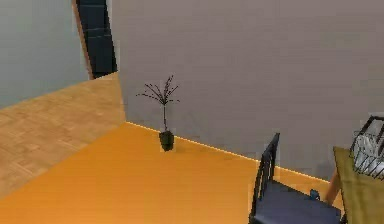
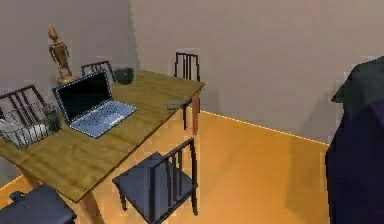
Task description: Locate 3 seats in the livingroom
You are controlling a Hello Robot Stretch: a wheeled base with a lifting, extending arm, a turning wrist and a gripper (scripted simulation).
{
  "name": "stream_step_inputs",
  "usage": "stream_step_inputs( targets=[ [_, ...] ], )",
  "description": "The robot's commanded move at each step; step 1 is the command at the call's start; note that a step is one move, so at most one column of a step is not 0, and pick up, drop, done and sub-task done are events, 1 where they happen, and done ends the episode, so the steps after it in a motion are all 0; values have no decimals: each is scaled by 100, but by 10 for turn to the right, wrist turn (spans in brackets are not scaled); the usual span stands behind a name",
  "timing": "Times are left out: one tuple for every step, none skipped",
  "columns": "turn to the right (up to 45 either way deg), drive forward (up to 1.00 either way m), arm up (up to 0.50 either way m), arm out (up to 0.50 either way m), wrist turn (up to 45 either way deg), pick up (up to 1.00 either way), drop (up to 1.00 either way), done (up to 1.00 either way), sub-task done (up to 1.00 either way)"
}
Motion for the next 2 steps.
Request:
stream_step_inputs(
  targets=[
    [330,0,0,0,0,0,0,0,0],
    [0,0,0,0,0,0,0,100,0]
  ],
)
